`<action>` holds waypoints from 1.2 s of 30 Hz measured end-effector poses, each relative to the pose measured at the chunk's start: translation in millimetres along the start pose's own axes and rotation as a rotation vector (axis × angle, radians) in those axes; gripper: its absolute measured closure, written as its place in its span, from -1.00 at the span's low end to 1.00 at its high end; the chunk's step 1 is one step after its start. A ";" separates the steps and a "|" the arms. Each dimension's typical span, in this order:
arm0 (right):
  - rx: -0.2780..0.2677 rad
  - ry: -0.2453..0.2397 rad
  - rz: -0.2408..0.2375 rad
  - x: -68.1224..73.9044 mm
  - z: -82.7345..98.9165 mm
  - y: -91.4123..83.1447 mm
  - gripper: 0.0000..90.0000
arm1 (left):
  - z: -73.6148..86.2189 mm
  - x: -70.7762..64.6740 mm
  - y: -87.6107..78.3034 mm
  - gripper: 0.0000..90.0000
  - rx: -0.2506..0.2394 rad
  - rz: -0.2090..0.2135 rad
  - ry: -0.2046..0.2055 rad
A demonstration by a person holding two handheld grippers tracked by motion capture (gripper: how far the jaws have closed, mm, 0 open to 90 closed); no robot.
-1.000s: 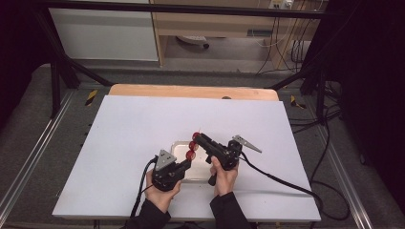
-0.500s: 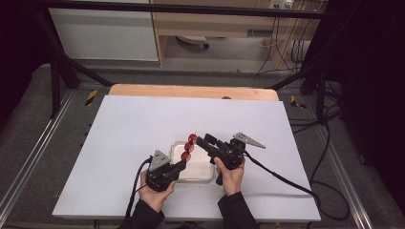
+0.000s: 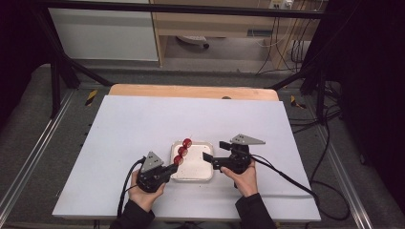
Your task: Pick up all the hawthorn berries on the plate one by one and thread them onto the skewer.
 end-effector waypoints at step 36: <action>0.229 -0.116 0.119 -67.8 83.1 -67.6 -0.97 | -30.7 18.3 10.4 0.95 0.197 0.012 0.091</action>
Point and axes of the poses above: each handheld gripper's, and its own axes: y roughly forward along the jaws, z roughly out of its underside, x roughly to its left, the point moved 5 cm from there along y, roughly forward along the jaws, and after that the axes turned 6 degrees about x, right-handed, at the moved point
